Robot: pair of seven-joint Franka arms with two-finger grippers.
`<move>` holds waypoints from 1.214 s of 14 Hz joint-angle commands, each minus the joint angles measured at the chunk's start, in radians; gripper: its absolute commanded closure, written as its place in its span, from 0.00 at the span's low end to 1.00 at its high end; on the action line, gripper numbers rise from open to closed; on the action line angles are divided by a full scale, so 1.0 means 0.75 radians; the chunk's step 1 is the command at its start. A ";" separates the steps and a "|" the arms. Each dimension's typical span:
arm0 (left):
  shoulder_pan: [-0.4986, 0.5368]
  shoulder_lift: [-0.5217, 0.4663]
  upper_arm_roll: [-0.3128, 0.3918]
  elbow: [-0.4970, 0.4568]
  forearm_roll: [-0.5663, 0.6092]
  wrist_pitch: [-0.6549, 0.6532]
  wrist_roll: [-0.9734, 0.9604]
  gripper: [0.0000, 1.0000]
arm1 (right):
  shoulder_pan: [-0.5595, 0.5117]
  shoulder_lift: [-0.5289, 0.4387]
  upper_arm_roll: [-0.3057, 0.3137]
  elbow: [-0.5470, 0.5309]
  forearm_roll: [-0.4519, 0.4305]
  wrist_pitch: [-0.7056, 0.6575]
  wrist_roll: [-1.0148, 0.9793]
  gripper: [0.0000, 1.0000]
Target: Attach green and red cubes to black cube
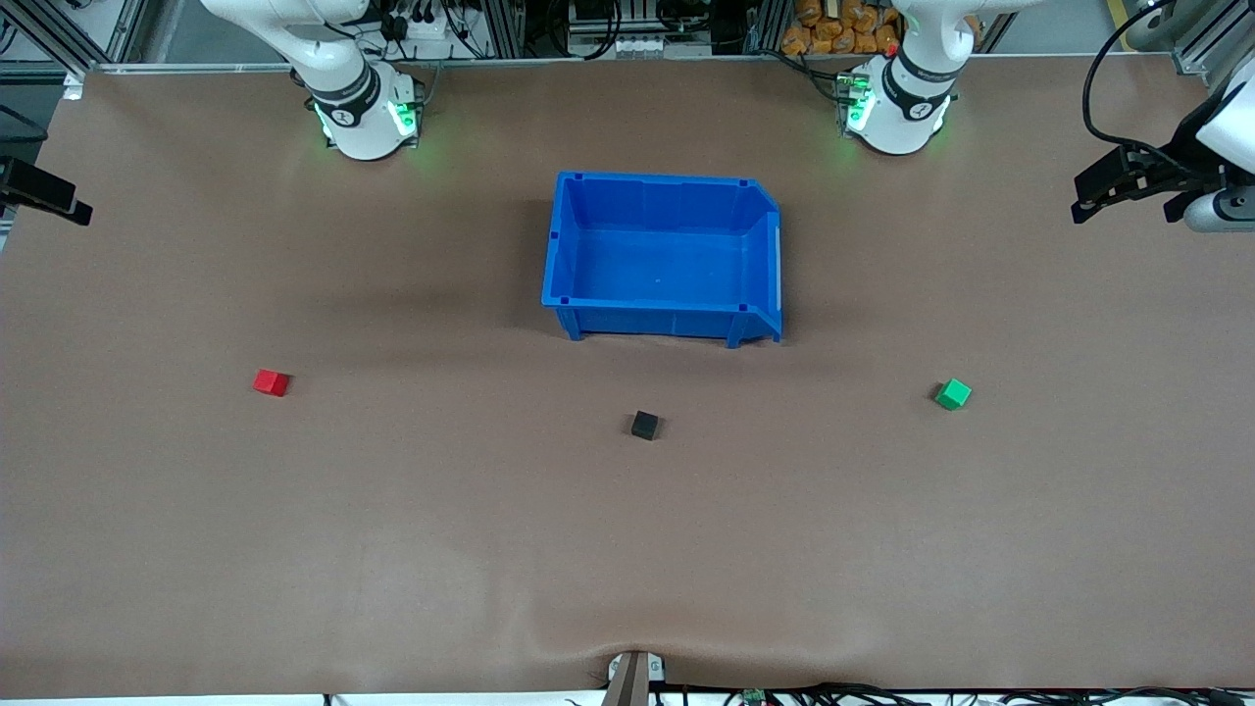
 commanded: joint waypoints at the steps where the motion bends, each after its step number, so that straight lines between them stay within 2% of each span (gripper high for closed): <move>1: 0.008 -0.005 0.000 -0.012 -0.027 -0.017 0.016 0.00 | -0.033 -0.010 0.020 -0.011 -0.015 -0.006 -0.020 0.00; 8: 0.035 -0.005 0.002 -0.065 -0.025 -0.011 0.007 0.00 | -0.031 0.000 0.020 -0.009 -0.019 0.000 -0.023 0.00; 11: 0.104 -0.013 0.000 -0.120 -0.082 0.005 0.018 0.00 | -0.015 0.008 0.028 0.001 -0.062 -0.002 -0.029 0.00; 15: 0.112 -0.003 0.000 -0.172 -0.093 0.042 0.018 0.00 | -0.025 0.008 0.024 -0.001 -0.058 -0.004 -0.018 0.00; 17: 0.112 -0.001 0.000 -0.237 -0.093 0.071 0.018 0.00 | -0.029 0.010 0.020 -0.005 -0.049 -0.004 -0.018 0.00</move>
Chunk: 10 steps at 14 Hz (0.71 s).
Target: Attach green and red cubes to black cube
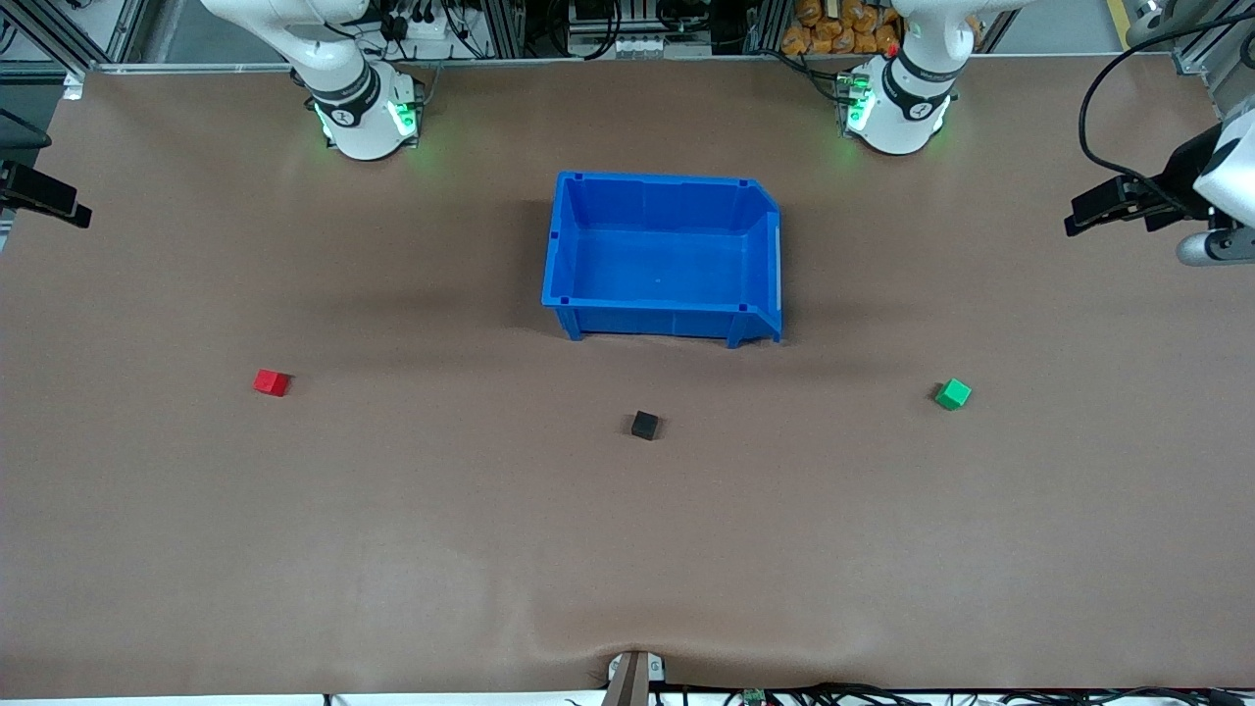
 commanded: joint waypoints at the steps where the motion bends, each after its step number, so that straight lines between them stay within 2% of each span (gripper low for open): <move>1: 0.007 -0.013 -0.003 -0.111 -0.025 0.082 0.015 0.00 | -0.030 -0.001 0.011 -0.007 -0.011 -0.004 -0.007 0.00; 7: 0.009 -0.013 -0.013 -0.311 -0.025 0.292 -0.007 0.00 | -0.038 0.019 -0.003 -0.009 -0.009 0.000 -0.007 0.00; 10: 0.040 -0.007 -0.015 -0.363 -0.027 0.352 -0.007 0.00 | -0.038 0.036 -0.001 -0.009 -0.009 0.002 -0.007 0.00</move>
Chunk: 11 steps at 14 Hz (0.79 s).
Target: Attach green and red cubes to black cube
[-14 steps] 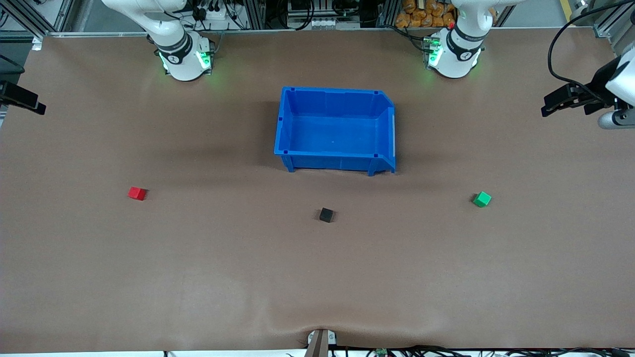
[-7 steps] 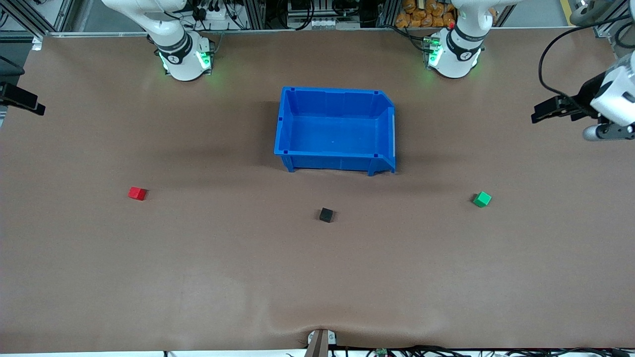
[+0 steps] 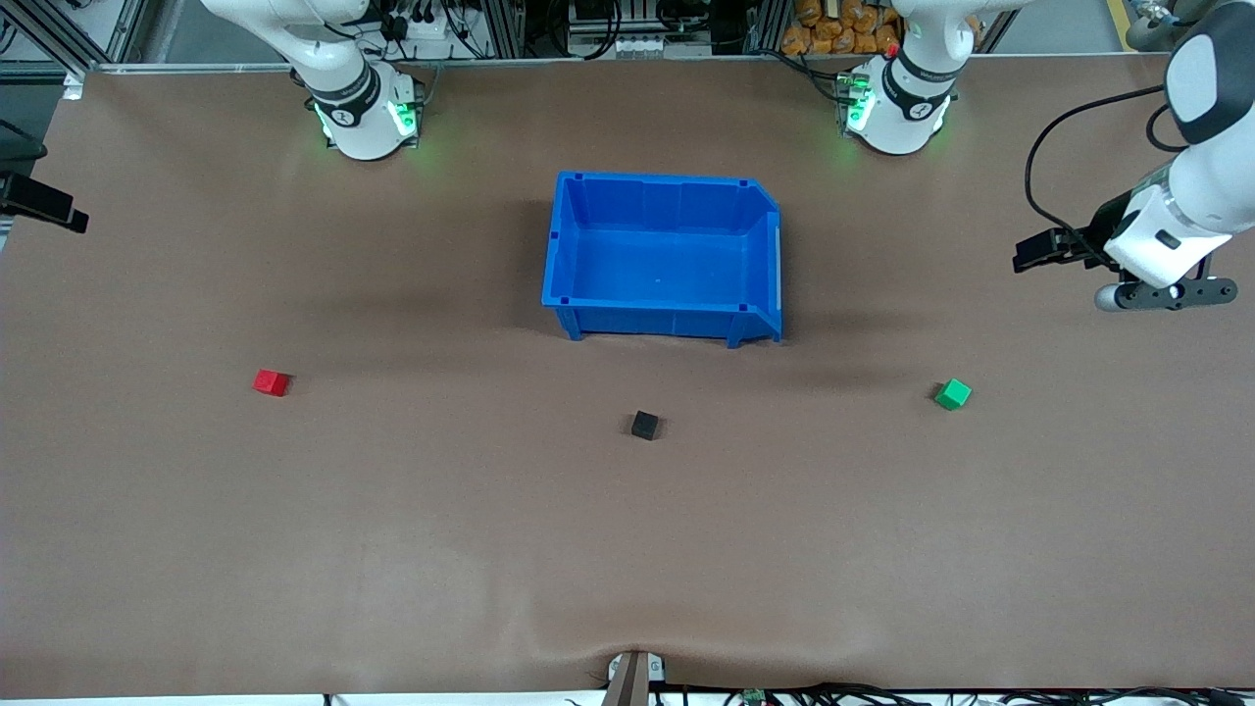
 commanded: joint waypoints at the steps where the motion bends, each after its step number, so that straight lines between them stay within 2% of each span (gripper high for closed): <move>1: 0.031 -0.008 -0.007 -0.049 -0.026 0.059 0.001 0.00 | -0.027 0.015 0.016 0.004 -0.009 0.003 -0.007 0.00; 6: 0.074 0.027 -0.007 -0.090 -0.026 0.137 -0.001 0.00 | -0.027 0.042 0.016 0.004 -0.007 0.007 -0.007 0.00; 11: 0.125 0.125 -0.005 -0.151 -0.073 0.307 -0.062 0.00 | -0.029 0.079 0.014 0.002 -0.005 0.015 -0.007 0.00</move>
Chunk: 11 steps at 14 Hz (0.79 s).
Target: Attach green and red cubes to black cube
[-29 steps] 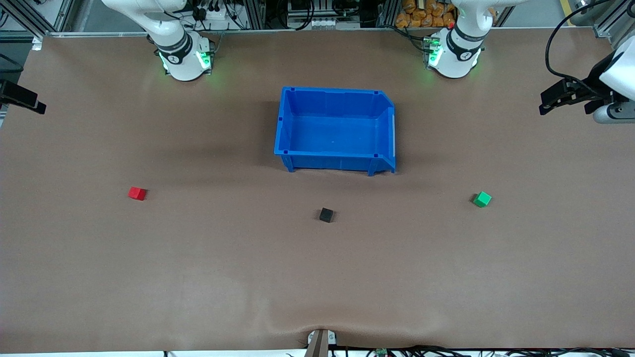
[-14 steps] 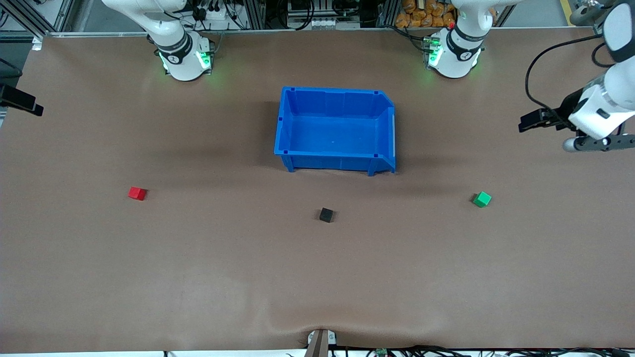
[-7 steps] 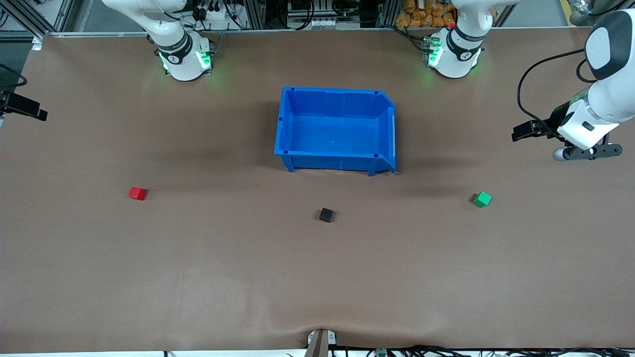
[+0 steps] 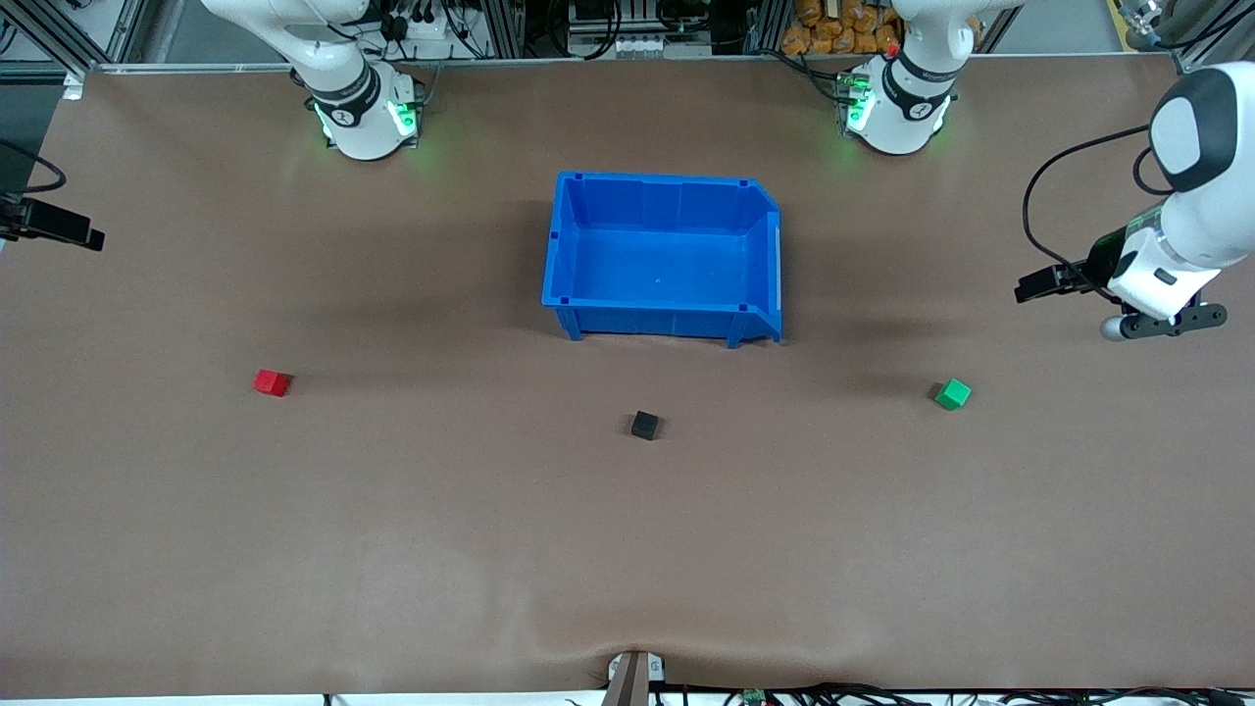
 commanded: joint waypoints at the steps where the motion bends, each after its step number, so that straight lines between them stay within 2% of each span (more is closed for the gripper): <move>1: 0.040 0.059 -0.010 -0.015 -0.039 0.075 -0.076 0.00 | -0.026 0.017 0.012 0.005 -0.005 0.010 -0.007 0.00; 6: 0.049 0.129 -0.008 -0.025 -0.041 0.136 -0.206 0.00 | -0.035 0.029 0.012 -0.044 -0.007 0.073 -0.009 0.00; 11: 0.045 0.192 -0.010 -0.070 -0.065 0.289 -0.399 0.00 | -0.032 0.029 0.012 -0.081 -0.005 0.112 -0.009 0.00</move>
